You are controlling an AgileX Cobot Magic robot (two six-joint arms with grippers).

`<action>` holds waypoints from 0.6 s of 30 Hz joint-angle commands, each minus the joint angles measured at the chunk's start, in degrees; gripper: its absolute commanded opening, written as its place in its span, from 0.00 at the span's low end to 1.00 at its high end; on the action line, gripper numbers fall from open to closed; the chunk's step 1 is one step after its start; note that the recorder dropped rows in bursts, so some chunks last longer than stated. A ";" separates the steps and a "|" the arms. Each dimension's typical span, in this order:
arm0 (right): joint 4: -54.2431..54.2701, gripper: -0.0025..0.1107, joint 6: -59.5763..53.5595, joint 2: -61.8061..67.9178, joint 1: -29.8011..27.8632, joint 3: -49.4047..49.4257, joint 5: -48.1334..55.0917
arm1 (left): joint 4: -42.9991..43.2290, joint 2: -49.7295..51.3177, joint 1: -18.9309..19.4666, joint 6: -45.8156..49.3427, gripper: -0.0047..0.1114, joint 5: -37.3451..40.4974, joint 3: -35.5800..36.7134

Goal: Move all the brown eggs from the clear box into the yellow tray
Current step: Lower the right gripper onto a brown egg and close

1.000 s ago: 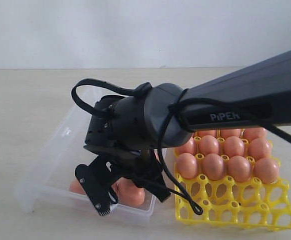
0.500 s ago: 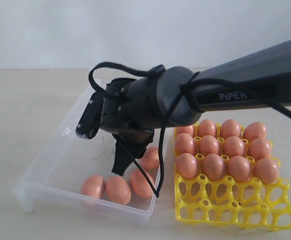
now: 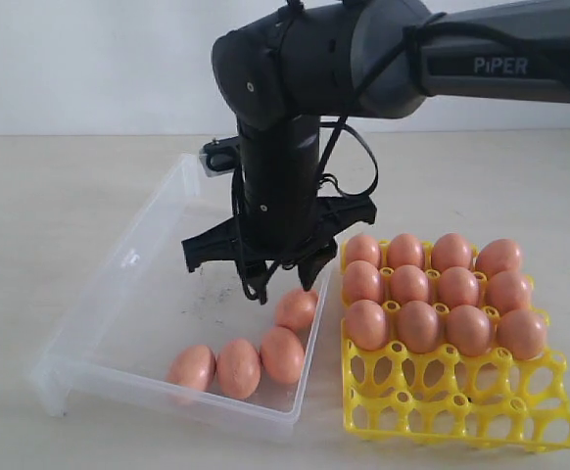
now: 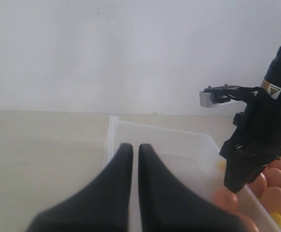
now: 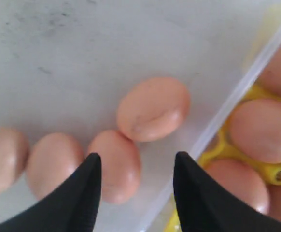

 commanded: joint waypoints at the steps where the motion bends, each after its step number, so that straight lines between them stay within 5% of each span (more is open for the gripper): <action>1: 6.93 0.34 0.37 0.05 -0.16 -0.55 -5.07 | -0.13 -0.15 -0.45 -0.47 0.08 -0.29 0.15; 18: 10.11 0.34 -2.64 5.71 -0.16 -0.55 -9.51 | -0.13 -0.15 -0.45 -0.47 0.08 -0.31 0.15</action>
